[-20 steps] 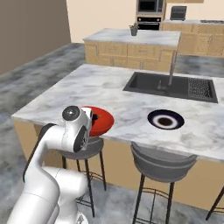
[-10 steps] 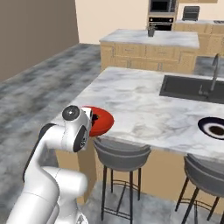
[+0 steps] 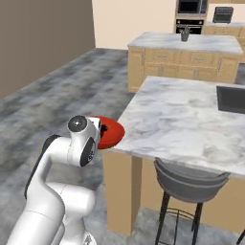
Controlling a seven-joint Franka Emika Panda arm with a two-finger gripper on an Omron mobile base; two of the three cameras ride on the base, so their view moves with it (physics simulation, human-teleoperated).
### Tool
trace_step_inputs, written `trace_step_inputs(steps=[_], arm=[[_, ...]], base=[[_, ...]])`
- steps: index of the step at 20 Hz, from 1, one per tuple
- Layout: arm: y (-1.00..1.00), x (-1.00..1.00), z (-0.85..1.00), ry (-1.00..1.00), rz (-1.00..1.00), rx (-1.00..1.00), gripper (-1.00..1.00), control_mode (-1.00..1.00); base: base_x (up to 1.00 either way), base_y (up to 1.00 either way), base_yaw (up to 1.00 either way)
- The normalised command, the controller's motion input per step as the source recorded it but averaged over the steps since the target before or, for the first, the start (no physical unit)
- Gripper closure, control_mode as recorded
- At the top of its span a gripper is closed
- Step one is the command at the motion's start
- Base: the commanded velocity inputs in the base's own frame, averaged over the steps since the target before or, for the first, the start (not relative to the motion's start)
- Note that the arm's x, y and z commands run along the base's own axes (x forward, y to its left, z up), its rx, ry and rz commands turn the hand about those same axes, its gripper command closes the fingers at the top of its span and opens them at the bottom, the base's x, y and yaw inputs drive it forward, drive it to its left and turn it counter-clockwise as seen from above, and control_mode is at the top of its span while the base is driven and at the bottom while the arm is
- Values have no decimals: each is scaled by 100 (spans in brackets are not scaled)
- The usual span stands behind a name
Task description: Pick the chicken drumstick and eggplant from their plates and place them in the bowl. Then put the bowl in the fridge.
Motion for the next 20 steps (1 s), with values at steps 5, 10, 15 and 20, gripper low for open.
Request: trace_step_inputs(steps=[5, 10, 15, 20], arm=[[0, 0, 0, 0, 0, 0, 100, 100], [0, 0, 0, 0, 0, 0, 100, 100], [0, 0, 0, 0, 0, 0, 100, 100], [0, 0, 0, 0, 0, 0, 100, 100]], base=[[33, 87, 0], [41, 82, -1], [57, 71, -7], [68, 60, -13]])
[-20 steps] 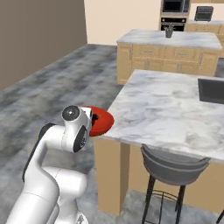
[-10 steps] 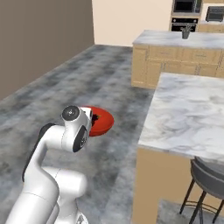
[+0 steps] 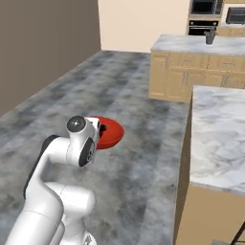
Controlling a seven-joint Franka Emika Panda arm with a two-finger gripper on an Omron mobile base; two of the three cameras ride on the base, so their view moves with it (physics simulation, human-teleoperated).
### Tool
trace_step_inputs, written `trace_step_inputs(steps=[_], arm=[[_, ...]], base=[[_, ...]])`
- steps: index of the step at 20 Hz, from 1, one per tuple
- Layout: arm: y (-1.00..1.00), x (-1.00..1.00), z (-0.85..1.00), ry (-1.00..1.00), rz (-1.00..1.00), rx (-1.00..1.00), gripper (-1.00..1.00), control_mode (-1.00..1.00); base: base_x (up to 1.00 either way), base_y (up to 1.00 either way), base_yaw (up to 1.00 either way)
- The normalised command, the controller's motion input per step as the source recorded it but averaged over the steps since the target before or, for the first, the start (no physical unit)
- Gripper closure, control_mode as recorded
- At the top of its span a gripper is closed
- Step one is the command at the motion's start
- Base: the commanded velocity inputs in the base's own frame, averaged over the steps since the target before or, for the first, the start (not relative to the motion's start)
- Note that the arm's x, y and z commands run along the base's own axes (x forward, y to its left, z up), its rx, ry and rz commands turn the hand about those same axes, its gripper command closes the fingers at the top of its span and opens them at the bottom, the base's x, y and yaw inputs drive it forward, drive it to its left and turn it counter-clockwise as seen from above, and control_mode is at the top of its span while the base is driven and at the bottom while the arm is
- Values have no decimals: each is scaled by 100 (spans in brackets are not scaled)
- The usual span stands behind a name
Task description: Pick the chicken drumstick and eggplant from their plates and place them in the bowl. Then put the bowl in the fridge.
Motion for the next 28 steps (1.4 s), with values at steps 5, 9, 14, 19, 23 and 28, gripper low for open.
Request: trace_step_inputs(steps=[5, 9, 14, 19, 23, 28], arm=[[0, 0, 0, 0, 0, 0, 100, 100], [0, 0, 0, 0, 0, 0, 100, 100], [0, 0, 0, 0, 0, 0, 100, 100], [0, 0, 0, 0, 0, 0, 100, 100], [0, 0, 0, 0, 0, 0, 100, 100], [0, 0, 0, 0, 0, 0, 100, 100]], base=[[82, 45, -21], [84, 40, -24], [84, 39, -25], [86, 36, -24], [86, 36, -24], [87, 36, -24]])
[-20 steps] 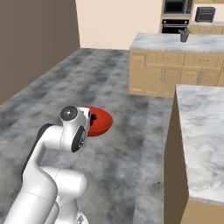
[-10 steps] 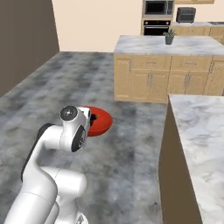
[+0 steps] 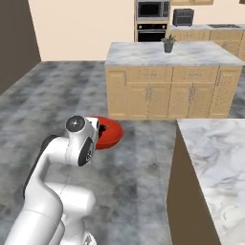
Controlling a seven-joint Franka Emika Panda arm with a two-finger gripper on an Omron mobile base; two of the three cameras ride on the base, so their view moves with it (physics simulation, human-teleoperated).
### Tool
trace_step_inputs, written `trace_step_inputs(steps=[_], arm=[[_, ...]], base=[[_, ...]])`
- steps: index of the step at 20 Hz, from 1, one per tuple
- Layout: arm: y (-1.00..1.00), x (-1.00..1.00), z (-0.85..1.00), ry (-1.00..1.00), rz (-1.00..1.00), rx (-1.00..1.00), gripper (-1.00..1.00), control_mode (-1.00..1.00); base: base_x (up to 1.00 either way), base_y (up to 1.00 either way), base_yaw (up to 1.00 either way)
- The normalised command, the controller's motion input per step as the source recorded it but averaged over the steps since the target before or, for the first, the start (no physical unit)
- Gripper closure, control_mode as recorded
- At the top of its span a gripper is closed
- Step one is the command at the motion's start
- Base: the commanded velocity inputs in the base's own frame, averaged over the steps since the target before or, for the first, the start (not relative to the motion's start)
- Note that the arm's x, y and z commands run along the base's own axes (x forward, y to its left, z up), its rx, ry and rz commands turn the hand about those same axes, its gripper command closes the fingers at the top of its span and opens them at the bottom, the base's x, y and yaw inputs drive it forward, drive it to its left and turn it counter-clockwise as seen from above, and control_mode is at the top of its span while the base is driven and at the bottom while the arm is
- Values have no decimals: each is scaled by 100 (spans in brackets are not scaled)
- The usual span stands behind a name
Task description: Pick the chicken drumstick and eggplant from their plates and place them in the bowl. Then put the bowl in the fridge.
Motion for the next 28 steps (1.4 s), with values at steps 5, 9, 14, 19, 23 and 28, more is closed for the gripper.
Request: trace_step_inputs(steps=[5, 9, 14, 19, 23, 28], arm=[[0, 0, 0, 0, 0, 0, 100, 100], [0, 0, 0, 0, 0, 0, 100, 100], [0, 0, 0, 0, 0, 0, 100, 100], [0, 0, 0, 0, 0, 0, 100, 100], [0, 0, 0, 0, 0, 0, 100, 100], [0, 0, 0, 0, 0, 0, 100, 100]], base=[[87, 35, -24], [87, 35, -24], [86, 35, -24], [83, 36, -27], [77, 37, -33], [72, 38, -39]])
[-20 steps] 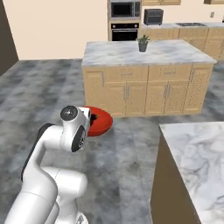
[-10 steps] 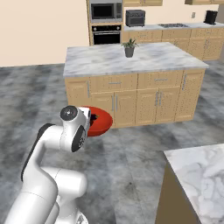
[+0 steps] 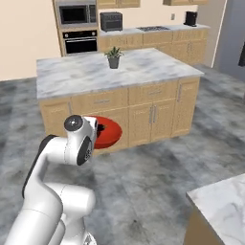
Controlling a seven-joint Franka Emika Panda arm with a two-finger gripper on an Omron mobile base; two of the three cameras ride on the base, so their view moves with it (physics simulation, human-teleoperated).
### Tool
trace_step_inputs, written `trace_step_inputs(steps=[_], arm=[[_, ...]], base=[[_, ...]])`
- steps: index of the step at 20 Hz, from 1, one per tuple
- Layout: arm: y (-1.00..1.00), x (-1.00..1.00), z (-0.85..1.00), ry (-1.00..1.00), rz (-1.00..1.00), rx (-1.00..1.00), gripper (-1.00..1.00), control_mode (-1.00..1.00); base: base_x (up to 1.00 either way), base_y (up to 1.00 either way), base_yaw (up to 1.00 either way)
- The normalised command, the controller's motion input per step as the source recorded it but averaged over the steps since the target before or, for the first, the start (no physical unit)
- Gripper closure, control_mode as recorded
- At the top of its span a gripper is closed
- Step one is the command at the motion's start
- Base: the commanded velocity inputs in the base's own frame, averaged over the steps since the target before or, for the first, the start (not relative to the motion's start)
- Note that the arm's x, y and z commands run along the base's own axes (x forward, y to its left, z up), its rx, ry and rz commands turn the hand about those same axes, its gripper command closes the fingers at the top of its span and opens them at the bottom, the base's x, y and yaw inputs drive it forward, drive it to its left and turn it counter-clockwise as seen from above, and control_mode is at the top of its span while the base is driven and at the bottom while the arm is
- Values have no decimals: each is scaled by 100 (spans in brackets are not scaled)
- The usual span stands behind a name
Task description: Pick the chicken drumstick and eggplant from their plates and place them in the bowl. Then put the bowl in the fridge.
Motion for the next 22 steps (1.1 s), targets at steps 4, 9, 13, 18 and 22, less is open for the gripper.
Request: trace_step_inputs(steps=[4, 9, 13, 18, 22], arm=[[0, 0, 0, 0, 0, 0, 100, 100], [0, 0, 0, 0, 0, 0, 100, 100], [0, 0, 0, 0, 0, 0, 100, 100], [0, 0, 0, 0, 0, 0, 100, 100], [0, 0, 0, 0, 0, 0, 100, 100]], base=[[68, 35, -44], [67, 34, -45], [68, 34, -44], [71, 34, -40], [76, 32, -35]])
